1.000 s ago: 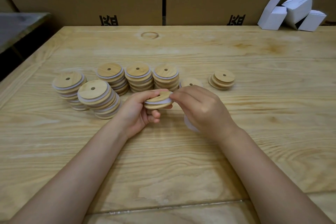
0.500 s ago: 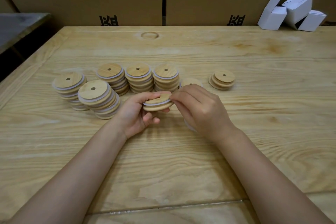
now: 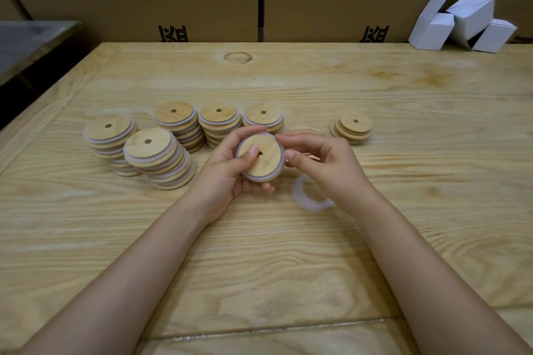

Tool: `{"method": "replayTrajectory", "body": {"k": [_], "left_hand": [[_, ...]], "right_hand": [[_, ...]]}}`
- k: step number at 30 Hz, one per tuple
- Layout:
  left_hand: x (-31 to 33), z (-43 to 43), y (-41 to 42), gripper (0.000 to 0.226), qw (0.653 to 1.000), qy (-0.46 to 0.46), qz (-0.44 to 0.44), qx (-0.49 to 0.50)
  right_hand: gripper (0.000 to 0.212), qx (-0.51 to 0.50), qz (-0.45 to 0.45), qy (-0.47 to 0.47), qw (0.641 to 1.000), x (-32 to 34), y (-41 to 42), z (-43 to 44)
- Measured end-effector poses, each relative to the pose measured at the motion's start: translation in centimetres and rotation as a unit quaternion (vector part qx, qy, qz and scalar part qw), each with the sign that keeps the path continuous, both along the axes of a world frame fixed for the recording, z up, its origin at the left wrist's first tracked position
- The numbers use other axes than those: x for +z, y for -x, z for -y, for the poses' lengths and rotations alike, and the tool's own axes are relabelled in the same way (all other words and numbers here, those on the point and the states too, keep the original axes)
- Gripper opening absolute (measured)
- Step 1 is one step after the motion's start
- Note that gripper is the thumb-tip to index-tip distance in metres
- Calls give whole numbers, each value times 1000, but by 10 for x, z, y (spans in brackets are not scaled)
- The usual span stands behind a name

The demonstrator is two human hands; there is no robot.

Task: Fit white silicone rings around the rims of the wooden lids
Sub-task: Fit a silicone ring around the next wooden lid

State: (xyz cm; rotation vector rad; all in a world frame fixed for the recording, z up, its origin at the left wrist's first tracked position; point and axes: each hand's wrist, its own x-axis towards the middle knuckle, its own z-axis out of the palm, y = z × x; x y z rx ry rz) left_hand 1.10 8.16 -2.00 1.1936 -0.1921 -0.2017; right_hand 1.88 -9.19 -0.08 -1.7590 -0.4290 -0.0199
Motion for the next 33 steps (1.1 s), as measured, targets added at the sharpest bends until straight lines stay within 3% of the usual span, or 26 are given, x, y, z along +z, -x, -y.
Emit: {"method": "replayTrajectory", "body": {"k": [3, 5, 7, 11, 14, 17, 19, 22, 33], "left_hand": [[-1, 5, 1, 39, 999, -30, 13, 15], [-3, 7, 1, 46, 999, -41, 13, 19], [-3, 7, 2, 49, 998, -60, 15, 10], [-4, 7, 3, 53, 997, -75, 11, 5], [-3, 8, 2, 56, 999, -44, -3, 11], [-4, 9, 1, 51, 999, -41, -7, 32], [-4, 8, 1, 36, 998, -56, -2, 40], [-4, 8, 2, 15, 996, -89, 7, 30], [-4, 11, 3, 16, 992, -124, 13, 28]], "right_hand": [[44, -12, 80, 94, 992, 0, 1, -1], [74, -1, 153, 215, 965, -6, 2, -6], [86, -16, 195, 301, 933, -11, 5, -13], [67, -55, 201, 240, 948, -12, 6, -19], [53, -143, 209, 174, 952, -10, -2, -13], [49, -225, 193, 185, 937, -13, -14, -2], [47, -253, 180, 197, 930, -17, -21, 4], [46, -256, 162, 216, 928, -24, -28, 6], [40, -198, 109, 247, 942, -36, -36, 4]]}}
